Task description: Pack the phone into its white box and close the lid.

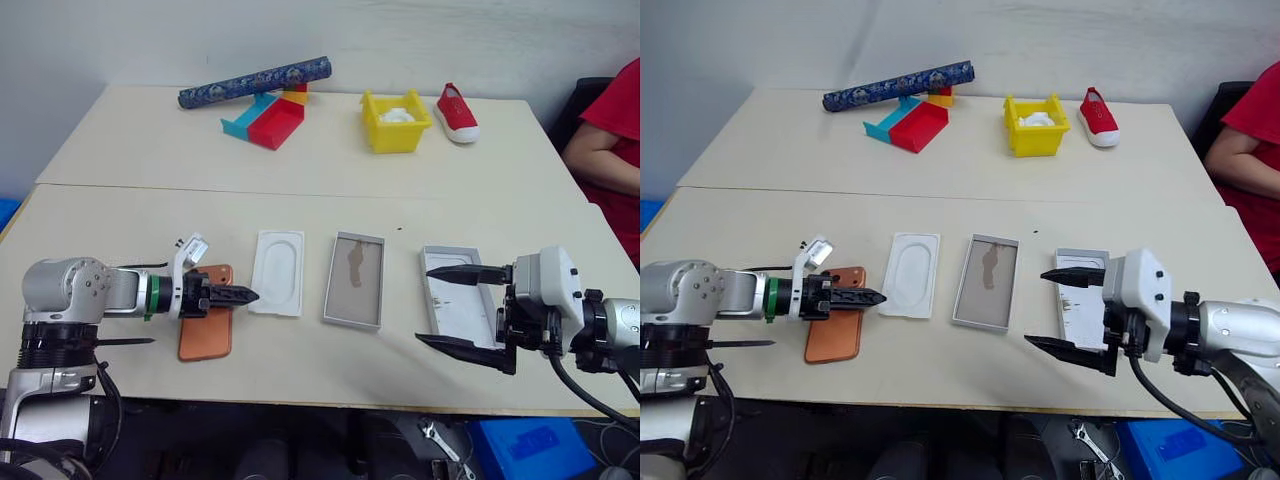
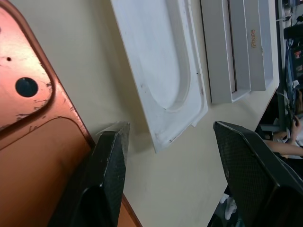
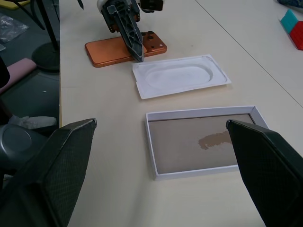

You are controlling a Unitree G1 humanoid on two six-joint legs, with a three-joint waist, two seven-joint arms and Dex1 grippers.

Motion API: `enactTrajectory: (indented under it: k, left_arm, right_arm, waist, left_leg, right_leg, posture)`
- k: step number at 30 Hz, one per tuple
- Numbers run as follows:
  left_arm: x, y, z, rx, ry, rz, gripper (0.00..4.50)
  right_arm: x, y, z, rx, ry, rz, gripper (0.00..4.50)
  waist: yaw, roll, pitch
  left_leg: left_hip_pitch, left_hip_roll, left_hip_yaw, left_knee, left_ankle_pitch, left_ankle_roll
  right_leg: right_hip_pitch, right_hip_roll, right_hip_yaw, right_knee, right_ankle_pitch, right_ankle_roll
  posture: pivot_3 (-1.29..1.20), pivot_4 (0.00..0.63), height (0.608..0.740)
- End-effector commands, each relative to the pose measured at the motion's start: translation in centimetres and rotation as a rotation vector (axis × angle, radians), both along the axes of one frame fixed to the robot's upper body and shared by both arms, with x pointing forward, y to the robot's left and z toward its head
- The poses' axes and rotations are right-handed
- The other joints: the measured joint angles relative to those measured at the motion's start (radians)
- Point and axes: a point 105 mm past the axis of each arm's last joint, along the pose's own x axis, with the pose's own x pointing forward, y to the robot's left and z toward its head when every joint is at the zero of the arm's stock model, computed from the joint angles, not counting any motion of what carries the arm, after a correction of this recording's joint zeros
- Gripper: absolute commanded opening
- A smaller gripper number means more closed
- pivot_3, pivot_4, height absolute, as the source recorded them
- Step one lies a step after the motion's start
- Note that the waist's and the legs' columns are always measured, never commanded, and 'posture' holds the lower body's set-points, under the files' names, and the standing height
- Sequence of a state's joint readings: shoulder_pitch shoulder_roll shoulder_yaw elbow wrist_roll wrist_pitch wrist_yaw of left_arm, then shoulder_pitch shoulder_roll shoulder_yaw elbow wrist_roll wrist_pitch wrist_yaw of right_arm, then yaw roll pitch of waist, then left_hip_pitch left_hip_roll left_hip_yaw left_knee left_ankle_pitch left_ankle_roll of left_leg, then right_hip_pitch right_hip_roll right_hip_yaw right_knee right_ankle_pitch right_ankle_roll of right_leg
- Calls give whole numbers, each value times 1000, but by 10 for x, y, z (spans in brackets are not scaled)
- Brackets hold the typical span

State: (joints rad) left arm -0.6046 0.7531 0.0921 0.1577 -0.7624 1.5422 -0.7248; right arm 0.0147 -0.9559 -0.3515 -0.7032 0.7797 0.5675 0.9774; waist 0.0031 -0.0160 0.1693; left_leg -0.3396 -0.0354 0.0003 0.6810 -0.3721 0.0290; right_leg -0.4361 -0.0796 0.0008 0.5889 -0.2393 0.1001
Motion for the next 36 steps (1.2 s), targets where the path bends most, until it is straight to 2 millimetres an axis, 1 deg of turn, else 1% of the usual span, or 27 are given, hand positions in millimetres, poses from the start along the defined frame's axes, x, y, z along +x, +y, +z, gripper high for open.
enactTrajectory:
  k: [1,8,10,13,15,22,25,29,32,36]
  left_arm:
    - [3,-1,-3,20,15,-1,2941]
    - [8,-14,-14,-7,47,-17,2941]
    - [10,-17,-17,-16,56,-12,2941]
    - [9,-19,-23,-14,69,-17,2407]
    - [8,-19,-27,-3,75,-23,1772]
    - [6,-23,-33,-15,84,-24,1772]
    - [7,-24,-34,-30,87,-20,1205]
    - [11,-24,-40,-22,92,16,11]
    - [11,-27,-42,-32,93,21,11]
    - [7,-32,-40,-55,87,2,11]
  right_arm:
    - [-2,4,4,15,-33,11,4500]
    - [-2,4,4,14,-39,1,4500]
    - [-2,4,4,14,-40,-5,4500]
    - [-2,3,4,11,-42,-12,4500]
    - [-2,3,4,10,-43,-16,4500]
    - [-2,2,4,8,-43,-25,4500]
    - [-1,2,4,7,-43,-29,4500]
    - [-1,1,4,2,-42,-28,4500]
    - [0,1,4,0,-41,-28,4500]
    - [0,0,2,-15,-40,-25,4500]
  waist:
    - [-1,0,0]
    - [1,0,0]
    - [9,0,0]
    - [19,0,0]
    - [21,0,0]
    - [23,0,0]
    - [24,0,0]
    - [24,4,-3]
    - [23,6,-4]
    - [22,7,-4]
  left_leg:
    - [0,0,0,0,0,0]
    - [2,0,0,0,1,-1]
    - [2,0,0,0,1,-1]
    - [4,0,-1,0,1,-1]
    - [4,0,-2,1,0,-1]
    - [4,0,-5,0,0,0]
    - [4,-1,-6,0,0,0]
    - [4,-1,-7,0,0,0]
    - [5,-2,-7,0,0,0]
    - [5,-1,-7,0,1,-1]
  right_leg:
    - [0,0,0,0,0,0]
    - [0,0,1,1,0,0]
    - [1,-1,0,1,0,0]
    - [4,-1,0,0,0,0]
    - [4,-1,0,-1,0,0]
    - [7,-1,-2,-4,0,0]
    - [8,-2,-3,-4,0,0]
    - [9,-2,-3,-5,0,0]
    - [9,-2,-3,-4,0,0]
    - [8,-2,-3,-2,0,0]
  posture:
    - [0,150,740]
    - [0,150,740]
    - [0,150,740]
    - [0,150,740]
    - [0,150,740]
    - [0,150,740]
    - [0,150,740]
    - [0,150,740]
    - [0,150,740]
    - [0,150,740]
